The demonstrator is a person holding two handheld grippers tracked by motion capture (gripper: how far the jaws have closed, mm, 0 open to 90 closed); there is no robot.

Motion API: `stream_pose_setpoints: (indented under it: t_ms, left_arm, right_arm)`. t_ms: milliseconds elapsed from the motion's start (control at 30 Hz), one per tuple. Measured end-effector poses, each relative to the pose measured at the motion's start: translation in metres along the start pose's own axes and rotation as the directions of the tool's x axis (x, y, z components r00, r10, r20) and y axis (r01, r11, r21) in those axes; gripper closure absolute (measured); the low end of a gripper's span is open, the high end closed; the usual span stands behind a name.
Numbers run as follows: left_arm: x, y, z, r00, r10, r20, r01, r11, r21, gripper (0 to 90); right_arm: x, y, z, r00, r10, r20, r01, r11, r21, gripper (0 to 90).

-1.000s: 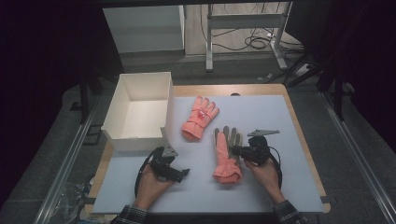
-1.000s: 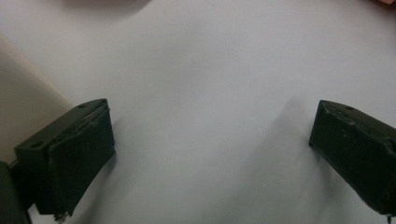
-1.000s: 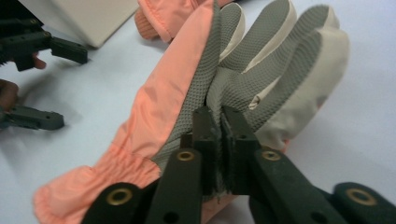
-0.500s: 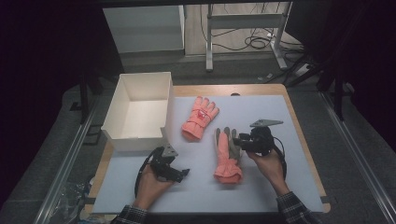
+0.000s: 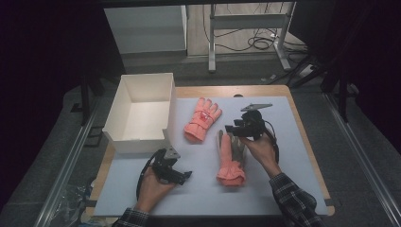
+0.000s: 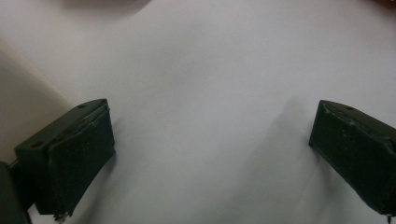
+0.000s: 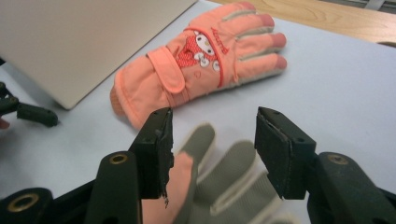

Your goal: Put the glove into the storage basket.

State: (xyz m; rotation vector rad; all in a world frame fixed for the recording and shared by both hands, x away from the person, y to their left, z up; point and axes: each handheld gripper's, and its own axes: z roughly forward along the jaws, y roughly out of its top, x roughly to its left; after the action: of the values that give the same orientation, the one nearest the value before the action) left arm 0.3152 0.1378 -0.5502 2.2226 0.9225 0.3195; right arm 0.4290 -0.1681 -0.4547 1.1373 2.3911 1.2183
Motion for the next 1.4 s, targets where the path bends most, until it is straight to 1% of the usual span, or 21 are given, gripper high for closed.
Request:
stream_pose_setpoints:
  t_ms: [233,333,500,700,867,933,1033,1133,1200,1267,1367,1400]
  left_arm:
    - [0.0,0.0,0.0,1.0,0.0,0.001,0.0,1.0,-0.002,0.1]
    - [0.0,0.0,0.0,1.0,0.002,0.0,-0.002,1.0,-0.001,0.1]
    - [0.0,0.0,0.0,1.0,0.001,0.001,-0.001,1.0,-0.001,0.1]
    - [0.0,0.0,0.0,1.0,0.001,0.0,-0.001,1.0,0.0,0.0]
    - [0.0,0.0,0.0,1.0,0.001,0.0,-0.001,1.0,0.0,0.0]
    - [0.0,0.0,0.0,1.0,0.0,0.0,0.0,1.0,0.001,0.0]
    - [0.0,0.0,0.0,1.0,0.0,0.0,0.0,1.0,0.001,0.0]
    - [0.0,0.0,0.0,1.0,-0.002,0.001,0.002,1.0,-0.001,0.0]
    - [0.0,0.0,0.0,1.0,-0.002,0.001,0.002,1.0,-0.002,0.1]
    - [0.0,0.0,0.0,1.0,-0.002,0.001,0.002,1.0,-0.001,0.0]
    - [0.0,0.0,0.0,1.0,-0.002,0.001,0.002,1.0,-0.001,0.0]
    - [0.0,0.0,0.0,1.0,-0.001,0.001,0.001,1.0,-0.001,0.0]
  right_arm:
    - [0.003,0.018,0.024,0.9998,-0.005,-0.018,0.005,0.9998,0.019,46.5]
    - [0.005,0.024,0.036,0.9997,-0.015,-0.02,0.016,0.9992,0.036,46.7]
    - [0.006,0.036,0.055,0.9991,-0.03,-0.032,0.031,0.9983,0.05,49.2]
    - [0.008,0.051,0.075,0.9988,-0.038,-0.03,0.04,0.9967,0.07,54.1]
    - [0.009,0.059,0.09,0.9991,-0.039,-0.018,0.041,0.9945,0.096,58.3]
    - [0.009,0.061,0.097,0.9992,-0.038,-0.014,0.039,0.9936,0.106,58.6]
    - [0.009,0.063,0.106,0.9993,-0.036,-0.006,0.037,0.9916,0.124,58.1]
    - [0.008,0.064,0.116,0.9992,-0.039,0.006,0.038,0.9893,0.141,55.0]
    - [0.007,0.064,0.123,0.9991,-0.039,0.016,0.036,0.9868,0.158,52.1]
    - [0.007,0.064,0.13,0.9984,-0.048,0.03,0.042,0.9833,0.177,48.0]
    - [0.005,0.063,0.138,0.9984,-0.049,0.029,0.042,0.9799,0.195,46.1]
    - [0.005,0.062,0.141,0.9982,-0.053,0.028,0.046,0.9769,0.209,46.1]
